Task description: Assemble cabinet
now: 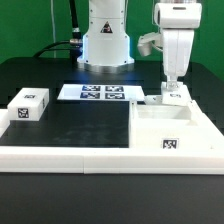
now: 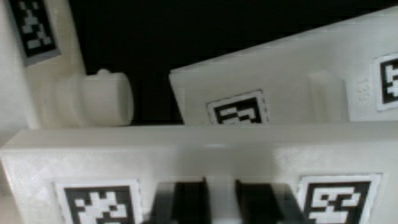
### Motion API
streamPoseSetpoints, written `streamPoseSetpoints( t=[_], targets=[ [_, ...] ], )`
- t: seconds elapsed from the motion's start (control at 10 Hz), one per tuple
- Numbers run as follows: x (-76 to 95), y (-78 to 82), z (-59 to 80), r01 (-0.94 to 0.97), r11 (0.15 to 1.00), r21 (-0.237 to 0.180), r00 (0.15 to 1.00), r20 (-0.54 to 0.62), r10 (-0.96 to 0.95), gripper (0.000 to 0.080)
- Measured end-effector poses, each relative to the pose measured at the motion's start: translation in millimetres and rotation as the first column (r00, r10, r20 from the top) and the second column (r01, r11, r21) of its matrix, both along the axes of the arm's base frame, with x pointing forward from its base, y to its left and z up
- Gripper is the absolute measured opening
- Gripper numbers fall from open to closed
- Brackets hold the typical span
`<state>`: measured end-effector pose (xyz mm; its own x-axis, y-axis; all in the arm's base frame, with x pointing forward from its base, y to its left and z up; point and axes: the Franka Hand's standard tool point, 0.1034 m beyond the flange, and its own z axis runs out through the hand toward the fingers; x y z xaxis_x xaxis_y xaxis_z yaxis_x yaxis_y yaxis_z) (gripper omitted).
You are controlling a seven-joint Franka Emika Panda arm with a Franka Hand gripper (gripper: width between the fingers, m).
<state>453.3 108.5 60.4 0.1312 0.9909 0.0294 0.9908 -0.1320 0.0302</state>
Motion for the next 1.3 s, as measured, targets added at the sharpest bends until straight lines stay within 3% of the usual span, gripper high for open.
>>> streamPoseSetpoints(
  t=[0.5, 1.1, 1.3],
  targets=[
    [31.8, -2.6, -2.5, 0.003, 1.000, 0.006, 1.000, 0.004, -0.003, 0.0070],
    [33.4, -3.1, -2.7, 0.004, 1.000, 0.007, 1.000, 0.005, -0.004, 0.0070],
    [48.2, -9.4, -1.8, -0.012, 1.000, 0.013, 1.000, 0.020, 0.011, 0.0070]
  ],
)
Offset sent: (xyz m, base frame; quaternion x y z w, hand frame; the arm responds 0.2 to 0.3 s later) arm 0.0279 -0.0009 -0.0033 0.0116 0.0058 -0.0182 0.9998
